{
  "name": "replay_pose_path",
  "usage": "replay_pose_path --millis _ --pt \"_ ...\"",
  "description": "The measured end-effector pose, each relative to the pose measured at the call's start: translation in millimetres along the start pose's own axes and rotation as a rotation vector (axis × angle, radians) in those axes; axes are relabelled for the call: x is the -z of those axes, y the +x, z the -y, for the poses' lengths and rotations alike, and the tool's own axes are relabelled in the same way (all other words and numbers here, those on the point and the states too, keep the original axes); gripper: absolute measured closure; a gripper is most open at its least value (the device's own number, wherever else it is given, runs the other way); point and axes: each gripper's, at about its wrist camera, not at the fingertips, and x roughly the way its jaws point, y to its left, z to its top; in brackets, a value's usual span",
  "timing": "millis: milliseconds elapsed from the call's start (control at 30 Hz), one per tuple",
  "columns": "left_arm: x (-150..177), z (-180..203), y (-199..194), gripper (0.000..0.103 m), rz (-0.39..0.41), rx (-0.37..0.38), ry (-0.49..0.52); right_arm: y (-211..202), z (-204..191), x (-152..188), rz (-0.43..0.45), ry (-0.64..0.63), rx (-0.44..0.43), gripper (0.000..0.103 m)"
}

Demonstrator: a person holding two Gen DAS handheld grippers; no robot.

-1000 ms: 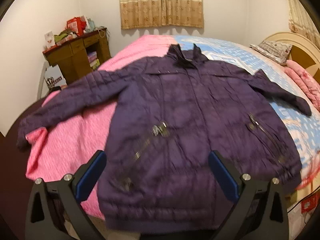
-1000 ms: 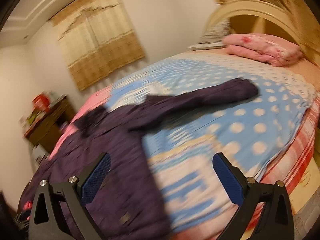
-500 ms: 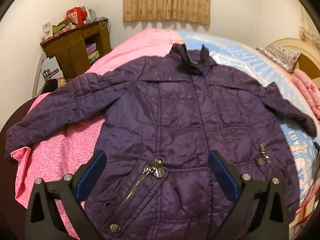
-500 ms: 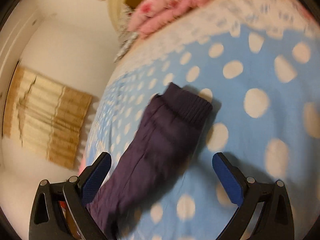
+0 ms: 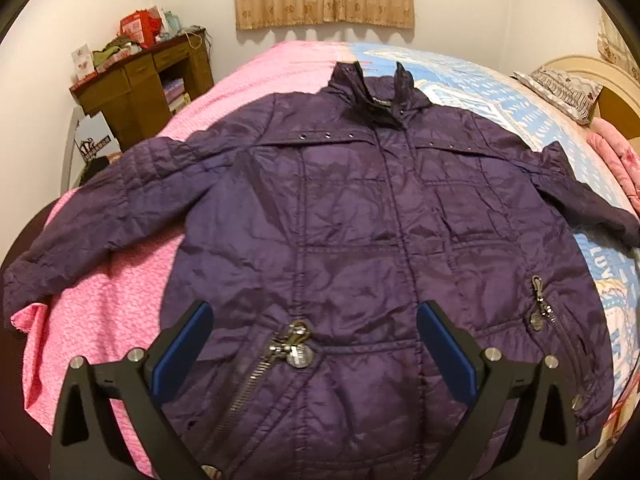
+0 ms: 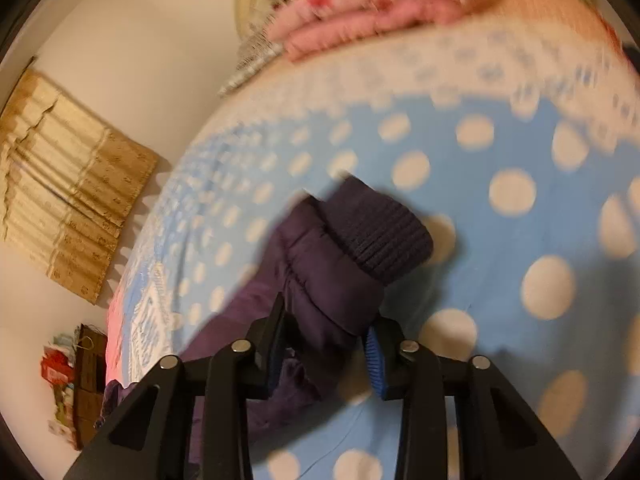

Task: Fold large clothes
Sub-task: 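Grasp the purple jacket's sleeve cuff with the right gripper and lift it, then lay the held sleeve across the jacket body and open the right gripper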

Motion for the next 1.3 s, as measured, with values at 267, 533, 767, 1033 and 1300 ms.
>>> replay_pose_path --millis 267,533,767,1033,1300 --pt "3 -28 -9 0.000 0.023 0.033 -0.084 -141 -171 33 0.315 -0.508 -0.122 0.070" --pt "4 -58 -21 0.000 0.062 0.037 -0.164 -186 -343 186 0.260 -0.939 -0.453 0.070" --pt "11 -93 -26 0.000 0.083 -0.015 -0.212 -106 -393 369 0.004 -1.169 -0.567 0.070" --pt "15 -125 -8 0.000 0.061 -0.060 -0.275 -14 -365 441 -0.531 -1.055 -0.706 0.025" --pt "-5 -110 4 0.000 0.072 -0.026 -0.225 -61 -326 327 -0.375 -0.897 -0.741 0.025"
